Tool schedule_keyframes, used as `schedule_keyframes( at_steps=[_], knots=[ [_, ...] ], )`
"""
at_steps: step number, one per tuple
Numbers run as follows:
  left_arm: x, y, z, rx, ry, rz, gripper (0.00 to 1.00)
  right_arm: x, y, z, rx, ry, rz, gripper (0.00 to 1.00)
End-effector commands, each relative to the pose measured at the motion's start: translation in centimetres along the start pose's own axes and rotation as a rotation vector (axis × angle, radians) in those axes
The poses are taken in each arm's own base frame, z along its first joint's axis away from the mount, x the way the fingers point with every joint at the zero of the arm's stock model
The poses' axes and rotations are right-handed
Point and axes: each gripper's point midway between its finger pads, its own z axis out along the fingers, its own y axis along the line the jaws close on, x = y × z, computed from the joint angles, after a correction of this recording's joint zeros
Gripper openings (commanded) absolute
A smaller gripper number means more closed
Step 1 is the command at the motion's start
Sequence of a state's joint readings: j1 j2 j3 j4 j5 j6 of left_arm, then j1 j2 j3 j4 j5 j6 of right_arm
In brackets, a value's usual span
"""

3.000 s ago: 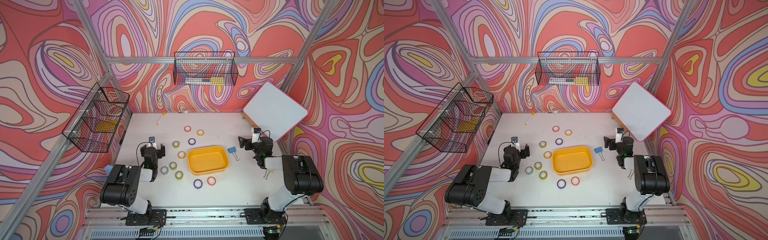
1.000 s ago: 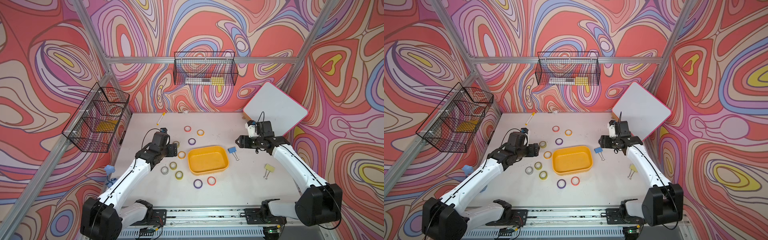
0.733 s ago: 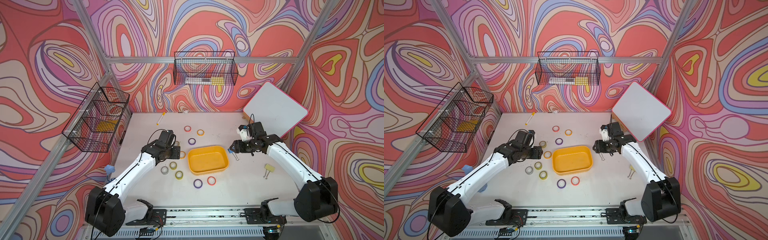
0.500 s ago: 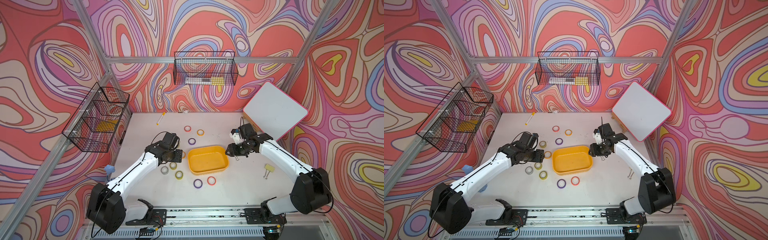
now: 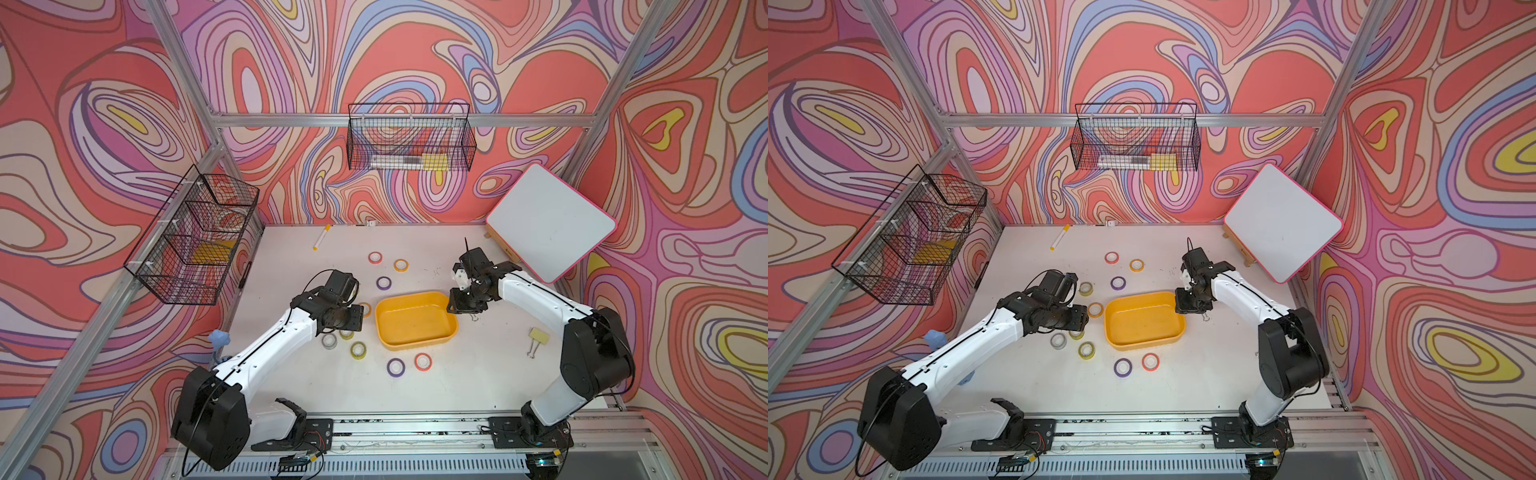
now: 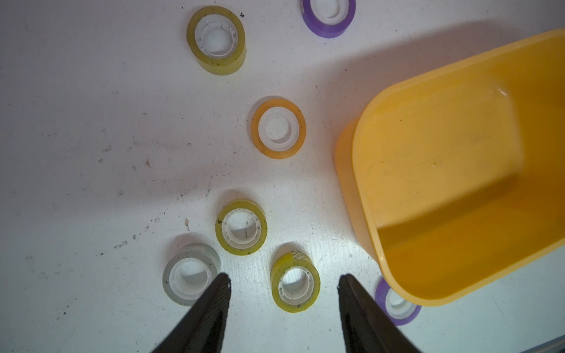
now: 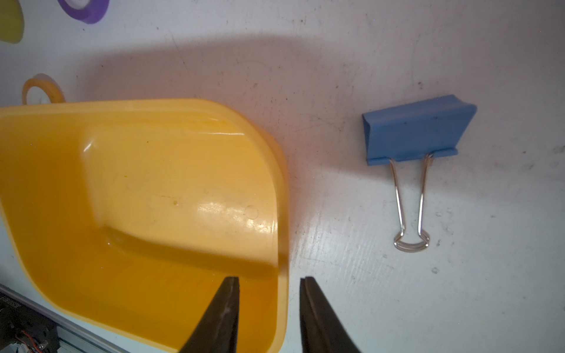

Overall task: Put the transparent tape into the storage box
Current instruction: Adjust the storage box at the center of the board.

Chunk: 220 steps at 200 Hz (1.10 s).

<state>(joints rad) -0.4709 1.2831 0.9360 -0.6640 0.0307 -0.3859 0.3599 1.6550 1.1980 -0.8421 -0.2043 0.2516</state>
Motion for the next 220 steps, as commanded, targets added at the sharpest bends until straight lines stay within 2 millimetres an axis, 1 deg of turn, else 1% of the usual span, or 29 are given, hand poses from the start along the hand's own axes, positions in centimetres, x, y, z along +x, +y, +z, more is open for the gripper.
schedule_keyframes(
  at_steps=[1, 42, 90, 113, 131, 151, 191, 220],
  knots=[
    [0.2, -0.2, -0.2, 0.014, -0.004, -0.002, 0.61, -0.8, 0.0, 0.3, 0.012, -0.015, 0.016, 0.32],
    [0.3, -0.3, 0.0, 0.019, 0.002, -0.006, 0.6, -0.9, -0.1, 0.8, 0.017, -0.007, 0.018, 0.24],
    [0.5, -0.2, 0.0, 0.018, 0.004, -0.02, 0.62, -0.4, -0.6, 1.5, 0.035, 0.017, 0.018, 0.22],
    [0.5, -0.4, 0.0, 0.027, 0.006, -0.021, 0.63, -0.3, -0.8, 1.7, 0.045, 0.021, 0.02, 0.14],
    [0.6, -0.5, -0.1, 0.026, 0.014, -0.02, 0.63, -0.3, -1.3, 1.4, 0.071, 0.015, 0.023, 0.1],
    [0.8, -0.5, -0.3, 0.023, 0.022, -0.012, 0.61, -0.2, -1.5, 1.0, 0.091, 0.008, 0.024, 0.08],
    [2.0, -0.9, 0.1, 0.001, 0.059, 0.023, 0.59, 0.3, -2.0, 0.9, 0.114, 0.014, 0.03, 0.07],
    [3.6, -1.0, 0.6, -0.035, 0.111, 0.047, 0.58, 0.5, -2.3, 0.6, 0.127, 0.014, 0.029, 0.06]
  ],
)
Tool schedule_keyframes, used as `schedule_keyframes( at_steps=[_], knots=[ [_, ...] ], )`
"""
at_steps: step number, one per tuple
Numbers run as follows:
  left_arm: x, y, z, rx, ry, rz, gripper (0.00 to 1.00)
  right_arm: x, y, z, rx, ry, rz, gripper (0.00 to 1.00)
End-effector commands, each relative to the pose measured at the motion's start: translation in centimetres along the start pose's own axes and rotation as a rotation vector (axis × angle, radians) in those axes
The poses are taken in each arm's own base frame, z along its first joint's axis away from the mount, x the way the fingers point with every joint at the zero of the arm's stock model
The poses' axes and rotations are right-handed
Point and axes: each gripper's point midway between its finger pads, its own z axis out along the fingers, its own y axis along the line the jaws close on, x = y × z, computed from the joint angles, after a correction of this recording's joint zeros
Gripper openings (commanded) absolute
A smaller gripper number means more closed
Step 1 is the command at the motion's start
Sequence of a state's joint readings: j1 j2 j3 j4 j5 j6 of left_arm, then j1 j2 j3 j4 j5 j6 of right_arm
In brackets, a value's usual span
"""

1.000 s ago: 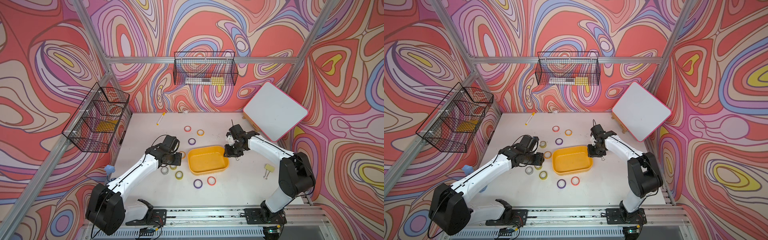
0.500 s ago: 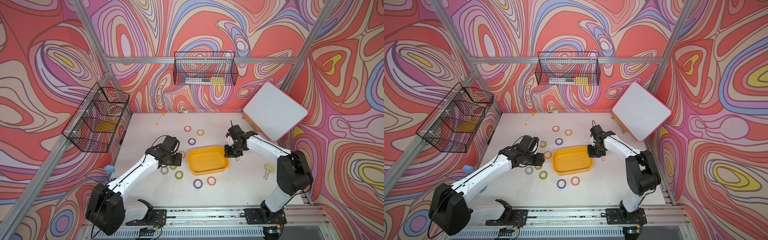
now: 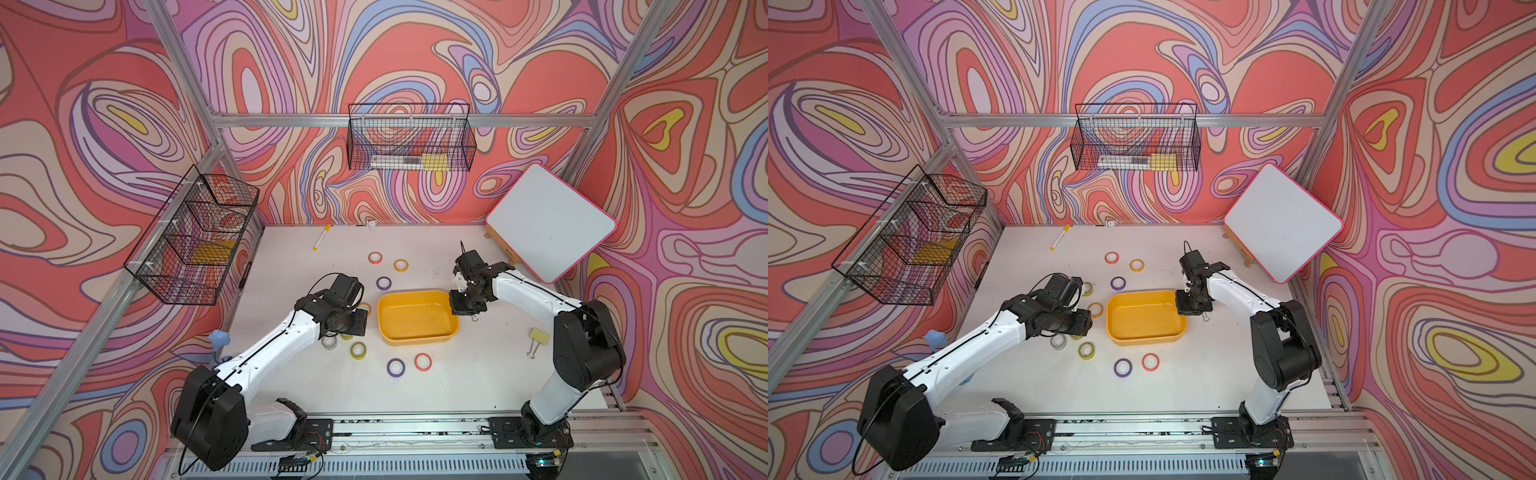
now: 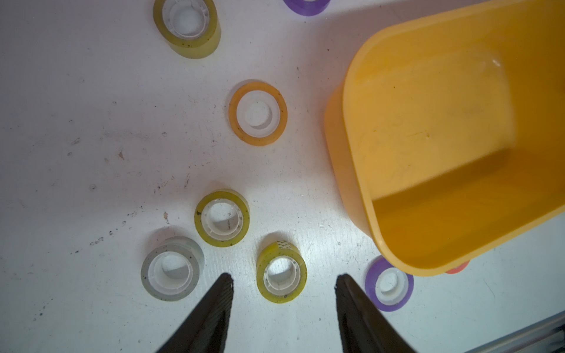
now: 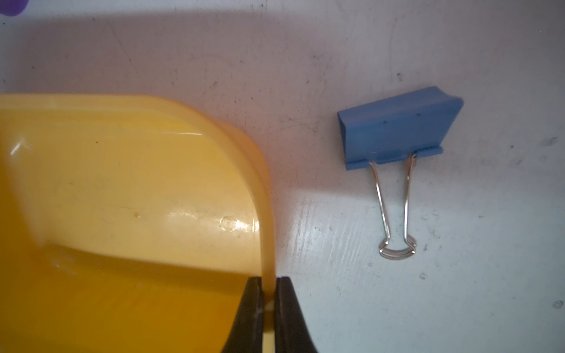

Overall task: Put the transparent tape into the storage box
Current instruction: Adjust the storage box at the center of the board, then pick up the tape from the center of the board.

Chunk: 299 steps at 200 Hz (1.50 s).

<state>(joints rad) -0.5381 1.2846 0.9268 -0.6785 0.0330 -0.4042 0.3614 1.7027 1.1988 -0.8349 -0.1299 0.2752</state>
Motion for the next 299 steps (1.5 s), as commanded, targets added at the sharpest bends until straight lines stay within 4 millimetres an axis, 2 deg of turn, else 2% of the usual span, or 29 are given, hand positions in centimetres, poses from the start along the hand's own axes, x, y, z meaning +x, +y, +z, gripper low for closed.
schedule_keyframes(
  at_steps=[1, 45, 63, 101, 176, 252, 299],
  knots=[
    [2.2, 0.5, 0.5, -0.055, 0.078, 0.004, 0.58, 0.5, -0.8, -0.7, 0.045, -0.005, 0.0, 0.06],
    [5.1, 1.2, 1.8, -0.105, 0.187, -0.046, 0.55, 0.7, -1.0, -1.5, 0.047, -0.003, -0.013, 0.07],
    [5.7, 1.2, 2.2, -0.109, 0.222, -0.065, 0.55, 0.7, -0.9, -1.8, 0.039, -0.01, -0.018, 0.07],
    [6.1, 0.3, 3.1, -0.092, 0.255, -0.071, 0.54, 0.8, -0.7, -1.7, 0.025, -0.003, -0.025, 0.08],
    [7.2, 0.5, 4.4, -0.132, 0.306, -0.111, 0.63, 1.0, -0.6, -1.6, 0.017, -0.002, -0.022, 0.09],
    [7.8, 0.6, 5.9, -0.136, 0.323, -0.117, 0.58, 1.2, -0.6, -1.6, 0.01, -0.003, -0.018, 0.09],
    [7.7, 0.3, 6.5, -0.133, 0.332, -0.11, 0.62, 1.2, -0.6, -1.4, 0.008, 0.001, -0.016, 0.09]
  ],
)
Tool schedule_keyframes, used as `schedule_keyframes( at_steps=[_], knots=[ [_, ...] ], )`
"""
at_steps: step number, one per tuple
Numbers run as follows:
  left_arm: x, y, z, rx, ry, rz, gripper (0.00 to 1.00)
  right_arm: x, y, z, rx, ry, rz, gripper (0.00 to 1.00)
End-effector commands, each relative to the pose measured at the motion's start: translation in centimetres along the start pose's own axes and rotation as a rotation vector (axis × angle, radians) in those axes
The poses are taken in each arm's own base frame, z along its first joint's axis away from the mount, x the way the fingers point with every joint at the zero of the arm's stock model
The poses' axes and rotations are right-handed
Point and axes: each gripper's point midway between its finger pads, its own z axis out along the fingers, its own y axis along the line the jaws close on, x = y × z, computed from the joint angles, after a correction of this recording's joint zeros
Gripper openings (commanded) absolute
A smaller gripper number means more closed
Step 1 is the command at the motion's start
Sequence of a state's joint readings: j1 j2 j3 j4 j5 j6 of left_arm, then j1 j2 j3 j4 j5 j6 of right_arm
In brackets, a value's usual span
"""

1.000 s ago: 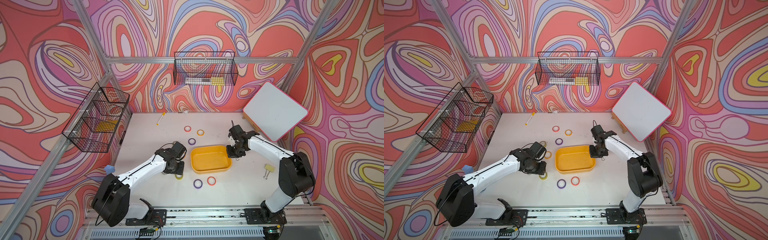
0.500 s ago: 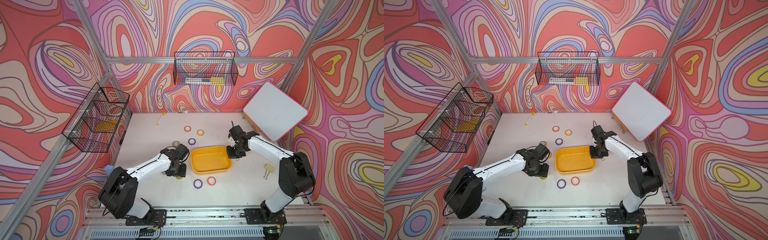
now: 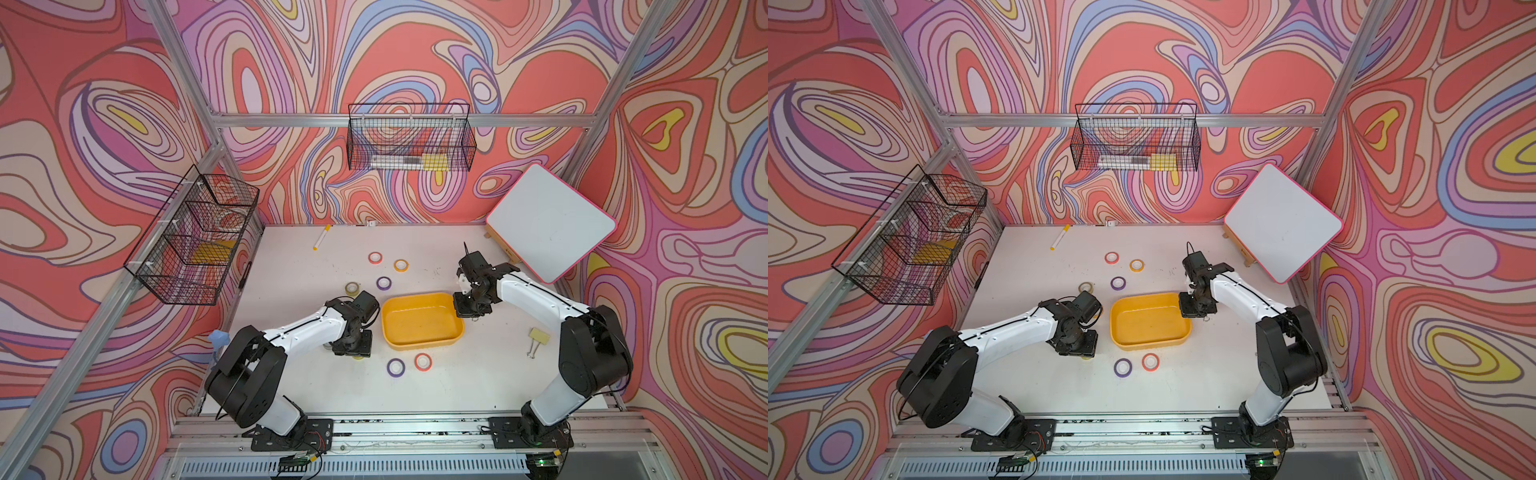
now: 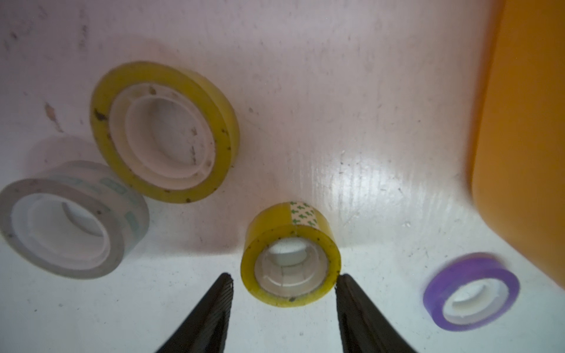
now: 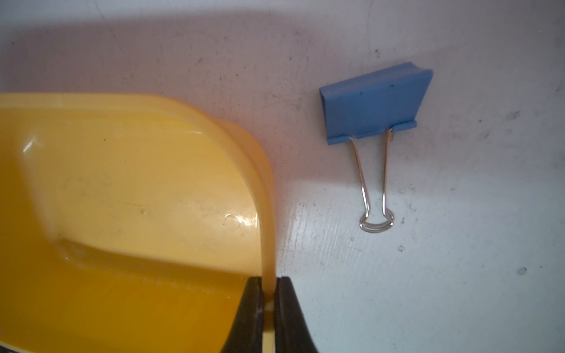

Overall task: Put the transparent tape into the storage box
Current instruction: Pick up the tape from the center of the board.

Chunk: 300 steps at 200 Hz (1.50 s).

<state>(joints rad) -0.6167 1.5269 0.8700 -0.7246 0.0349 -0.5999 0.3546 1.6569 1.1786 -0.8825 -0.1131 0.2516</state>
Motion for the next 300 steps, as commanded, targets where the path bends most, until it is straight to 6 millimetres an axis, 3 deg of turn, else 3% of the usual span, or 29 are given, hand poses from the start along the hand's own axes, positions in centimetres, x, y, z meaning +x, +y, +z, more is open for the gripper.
schedule_keyframes(
  at_steps=[1, 164, 222, 264, 300],
  knots=[
    [0.1, -0.3, 0.5, -0.002, 0.012, 0.007, 0.62, 0.0, 0.1, -0.4, -0.015, -0.015, -0.001, 0.09],
    [-0.9, -0.4, 1.3, -0.035, -0.01, 0.026, 0.55, 0.1, 0.1, -0.7, -0.021, -0.019, 0.003, 0.11],
    [-1.2, -0.6, 0.6, -0.026, -0.025, 0.028, 0.43, 0.0, 0.0, -1.0, -0.015, -0.029, 0.009, 0.16],
    [-1.4, -0.6, -1.6, -0.026, -0.041, 0.036, 0.45, 0.0, -0.2, -1.2, -0.013, -0.036, 0.019, 0.17],
    [-2.4, -1.0, -5.6, -0.01, -0.104, 0.05, 0.46, -0.1, -0.4, -1.2, -0.021, -0.042, 0.029, 0.17]
  ],
)
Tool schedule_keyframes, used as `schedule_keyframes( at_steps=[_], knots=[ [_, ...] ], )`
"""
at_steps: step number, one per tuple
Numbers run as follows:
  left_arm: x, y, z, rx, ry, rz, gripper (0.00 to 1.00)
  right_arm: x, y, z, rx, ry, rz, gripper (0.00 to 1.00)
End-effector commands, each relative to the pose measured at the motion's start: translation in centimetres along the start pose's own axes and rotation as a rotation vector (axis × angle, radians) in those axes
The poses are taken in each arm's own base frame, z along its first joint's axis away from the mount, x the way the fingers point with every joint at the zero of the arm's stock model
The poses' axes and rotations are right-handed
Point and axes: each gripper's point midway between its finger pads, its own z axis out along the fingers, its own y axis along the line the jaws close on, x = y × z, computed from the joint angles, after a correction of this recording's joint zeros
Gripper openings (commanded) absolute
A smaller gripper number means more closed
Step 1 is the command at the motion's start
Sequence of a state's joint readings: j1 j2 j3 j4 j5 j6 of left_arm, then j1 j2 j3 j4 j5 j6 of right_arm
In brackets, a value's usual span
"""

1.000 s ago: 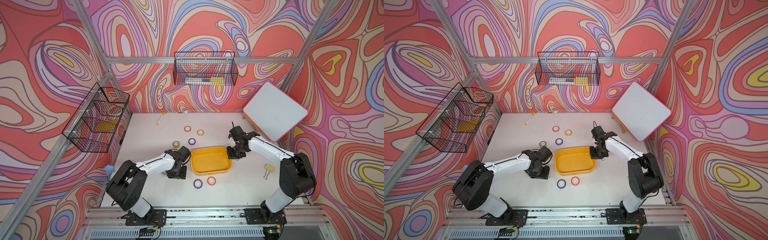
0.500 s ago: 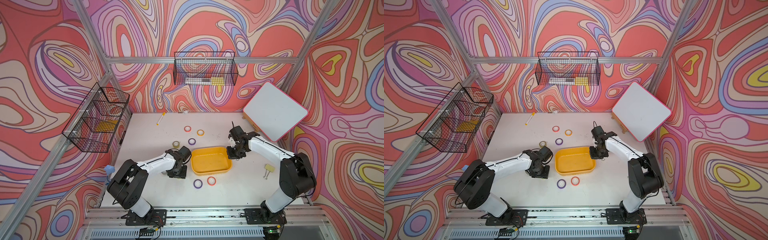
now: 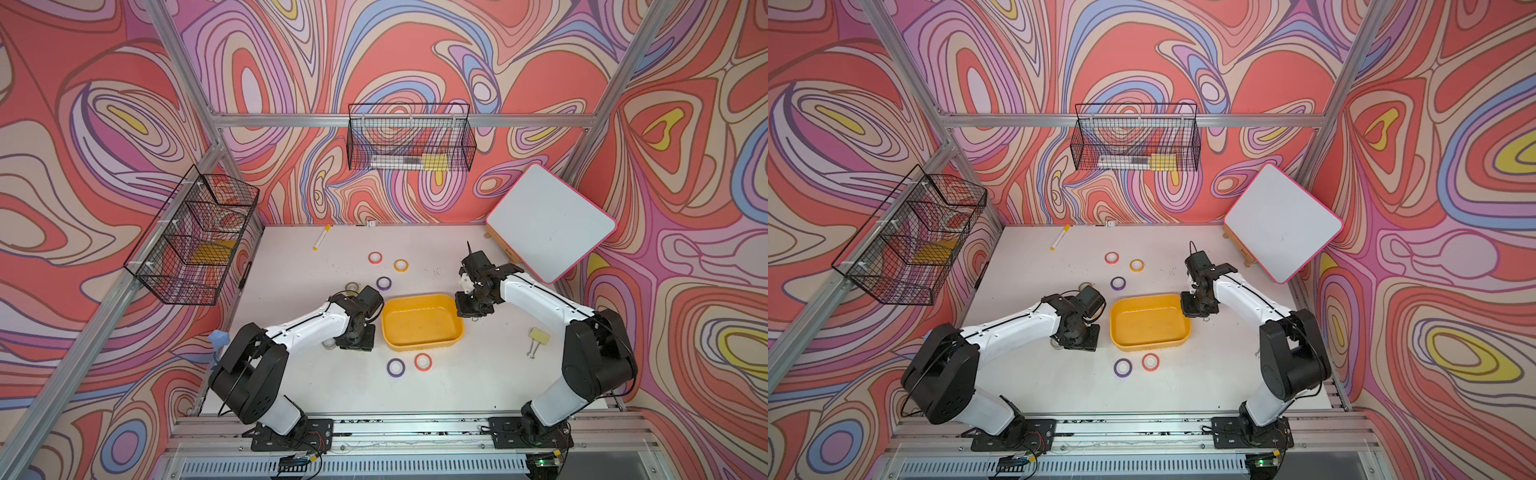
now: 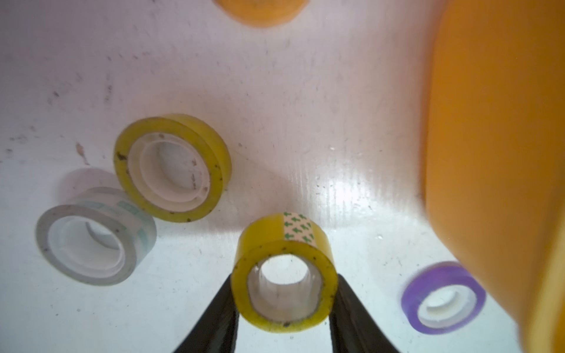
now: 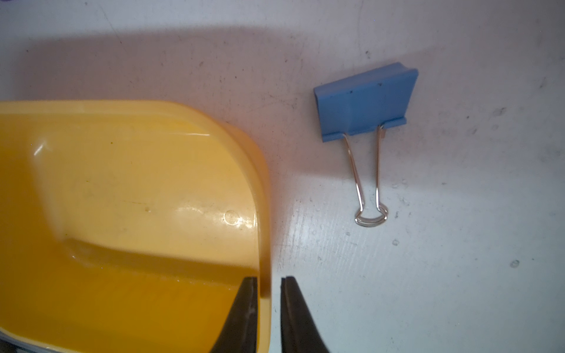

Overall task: Put the transparent tape into the storage box
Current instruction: Pick up the tape from the center of the board, then place the tape in the storage box.

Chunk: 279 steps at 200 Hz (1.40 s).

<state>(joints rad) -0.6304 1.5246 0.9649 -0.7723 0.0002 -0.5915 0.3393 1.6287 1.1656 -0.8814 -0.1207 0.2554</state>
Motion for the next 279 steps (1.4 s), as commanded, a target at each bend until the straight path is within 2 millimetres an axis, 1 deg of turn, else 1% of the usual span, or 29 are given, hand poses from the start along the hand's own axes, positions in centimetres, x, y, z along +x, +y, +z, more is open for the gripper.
schedule_keyframes(
  at_steps=[1, 30, 45, 61, 90, 123, 156, 176, 214, 279],
  knots=[
    [-0.7, 0.0, -3.5, -0.007, -0.047, 0.029, 0.46, -0.2, -0.1, -0.6, -0.013, -0.026, 0.012, 0.17],
    [-2.0, -0.8, -6.7, 0.009, -0.102, 0.056, 0.48, -0.3, -0.1, -0.9, -0.016, -0.035, 0.017, 0.17],
    [-2.8, -1.8, -7.9, 0.024, -0.127, 0.079, 0.48, -0.3, -0.2, -1.1, -0.017, -0.041, 0.021, 0.17],
    [-3.7, -3.1, -8.6, 0.045, -0.146, 0.109, 0.49, -0.3, -0.2, -1.3, -0.02, -0.045, 0.025, 0.17],
    [-5.2, -6.1, -8.8, 0.063, -0.157, 0.173, 0.5, -0.3, -0.2, -1.4, -0.026, -0.05, 0.03, 0.17],
    [-6.6, -9.4, -7.5, 0.08, -0.145, 0.226, 0.51, -0.2, -0.3, -1.5, -0.032, -0.05, 0.036, 0.17],
    [-7.4, -11.3, -5.3, 0.094, -0.109, 0.241, 0.51, -0.1, -0.4, -1.6, -0.028, -0.054, 0.038, 0.17],
    [-7.8, -11.9, -3.8, 0.081, -0.086, 0.249, 0.51, -0.1, -0.5, -1.6, -0.031, -0.053, 0.041, 0.17],
    [-8.7, -12.7, -2.0, 0.067, -0.068, 0.256, 0.52, 0.1, -0.7, -1.4, -0.034, -0.049, 0.046, 0.17],
    [-8.3, -13.3, 1.0, 0.065, -0.018, 0.252, 0.51, 0.2, -1.2, -1.6, -0.034, -0.052, 0.056, 0.17]
  ],
)
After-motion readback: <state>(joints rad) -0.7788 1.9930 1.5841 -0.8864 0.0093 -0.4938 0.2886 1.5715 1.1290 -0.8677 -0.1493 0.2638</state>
